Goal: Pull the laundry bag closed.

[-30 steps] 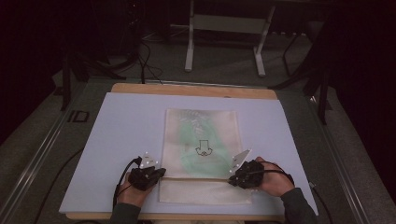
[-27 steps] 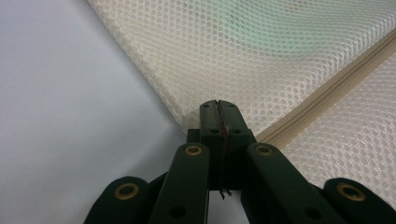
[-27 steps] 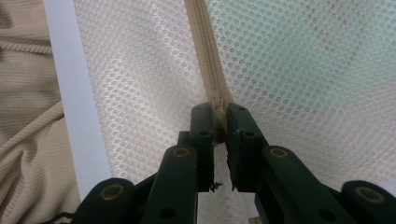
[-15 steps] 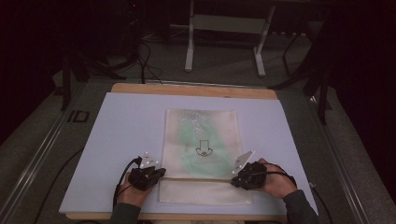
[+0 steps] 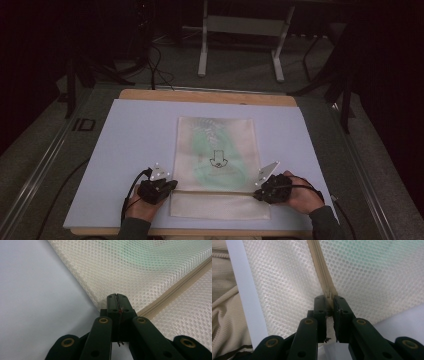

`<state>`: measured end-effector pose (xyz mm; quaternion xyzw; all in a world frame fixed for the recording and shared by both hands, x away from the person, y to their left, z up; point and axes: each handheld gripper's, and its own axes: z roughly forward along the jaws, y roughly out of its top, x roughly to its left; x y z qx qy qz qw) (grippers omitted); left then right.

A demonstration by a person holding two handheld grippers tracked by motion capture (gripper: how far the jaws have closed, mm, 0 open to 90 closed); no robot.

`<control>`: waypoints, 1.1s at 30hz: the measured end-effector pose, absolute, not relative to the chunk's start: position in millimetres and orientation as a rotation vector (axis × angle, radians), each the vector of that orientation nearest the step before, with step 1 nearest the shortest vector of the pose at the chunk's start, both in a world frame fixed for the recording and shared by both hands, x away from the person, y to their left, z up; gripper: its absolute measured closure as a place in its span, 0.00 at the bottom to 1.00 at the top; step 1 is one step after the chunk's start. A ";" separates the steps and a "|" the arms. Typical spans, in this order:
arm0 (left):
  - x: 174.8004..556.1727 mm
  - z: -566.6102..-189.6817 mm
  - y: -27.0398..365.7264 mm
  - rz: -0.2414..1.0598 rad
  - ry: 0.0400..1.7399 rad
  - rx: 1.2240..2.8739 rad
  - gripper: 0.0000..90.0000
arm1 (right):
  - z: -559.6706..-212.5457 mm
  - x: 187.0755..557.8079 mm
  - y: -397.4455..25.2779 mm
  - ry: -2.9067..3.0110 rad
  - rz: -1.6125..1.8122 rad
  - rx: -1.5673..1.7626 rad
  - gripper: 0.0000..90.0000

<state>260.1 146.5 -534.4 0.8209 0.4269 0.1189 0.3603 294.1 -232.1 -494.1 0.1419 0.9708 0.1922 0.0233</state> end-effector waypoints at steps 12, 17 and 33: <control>260.0 -534.2 146.3 0.308 1.098 2.118 0.99 | -496.2 294.4 -243.8 2.987 0.588 0.487 0.91; 260.0 -534.2 146.3 0.308 1.098 2.118 0.99 | -494.2 293.3 -250.4 2.977 0.596 0.513 0.91; 259.6 -533.8 147.4 0.284 1.118 2.096 0.96 | -497.6 289.7 -254.5 2.947 0.714 0.563 0.70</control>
